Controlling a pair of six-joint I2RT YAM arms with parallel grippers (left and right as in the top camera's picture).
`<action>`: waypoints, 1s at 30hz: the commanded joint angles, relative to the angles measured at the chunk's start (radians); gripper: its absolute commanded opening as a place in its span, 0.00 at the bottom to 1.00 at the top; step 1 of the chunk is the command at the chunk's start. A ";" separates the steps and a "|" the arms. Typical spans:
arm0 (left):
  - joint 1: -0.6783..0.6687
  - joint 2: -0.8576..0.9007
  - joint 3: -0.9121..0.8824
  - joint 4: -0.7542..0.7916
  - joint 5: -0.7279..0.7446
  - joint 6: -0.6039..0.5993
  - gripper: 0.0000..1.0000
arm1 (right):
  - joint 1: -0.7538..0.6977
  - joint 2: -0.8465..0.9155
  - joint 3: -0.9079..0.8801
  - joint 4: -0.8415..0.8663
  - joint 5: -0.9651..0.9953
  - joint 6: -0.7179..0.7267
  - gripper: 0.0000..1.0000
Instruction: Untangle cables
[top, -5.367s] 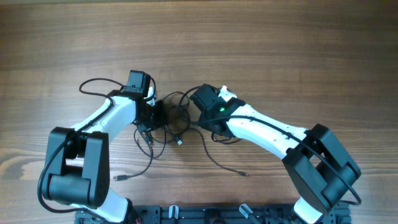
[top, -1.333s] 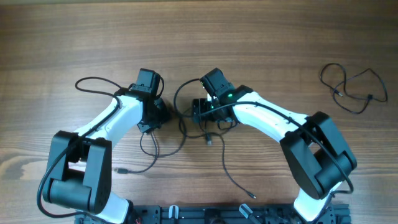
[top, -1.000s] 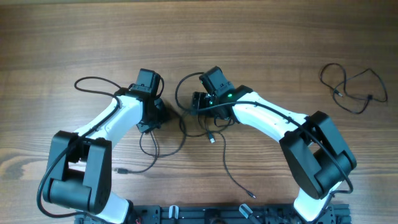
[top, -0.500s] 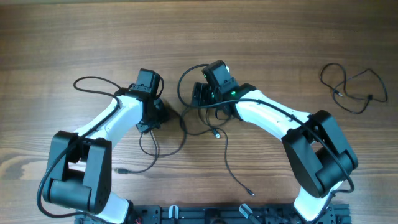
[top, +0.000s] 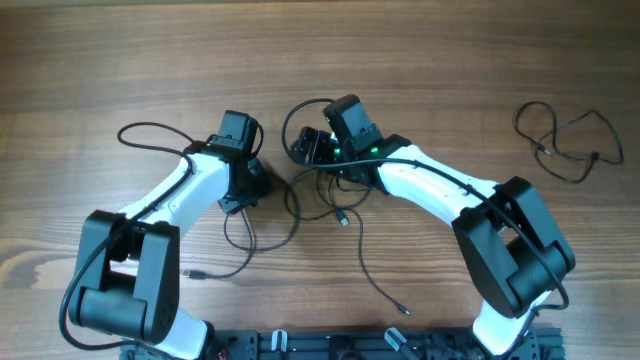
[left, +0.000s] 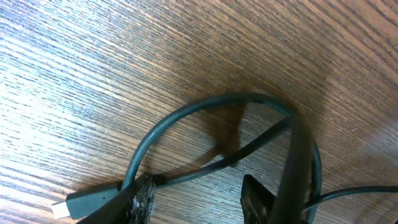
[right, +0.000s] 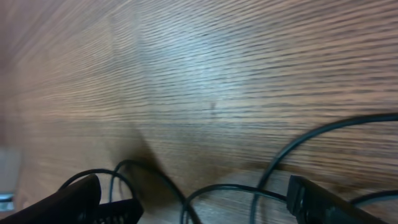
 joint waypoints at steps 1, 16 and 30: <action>0.020 0.038 -0.042 -0.008 -0.085 -0.005 0.47 | 0.008 0.017 0.002 -0.031 -0.067 -0.004 0.95; 0.020 0.038 -0.042 -0.007 -0.084 -0.005 0.47 | 0.008 0.018 0.002 -0.120 -0.057 -0.005 0.98; 0.020 0.038 -0.042 -0.004 -0.084 -0.005 0.47 | 0.008 0.021 0.001 -0.062 0.174 0.097 0.98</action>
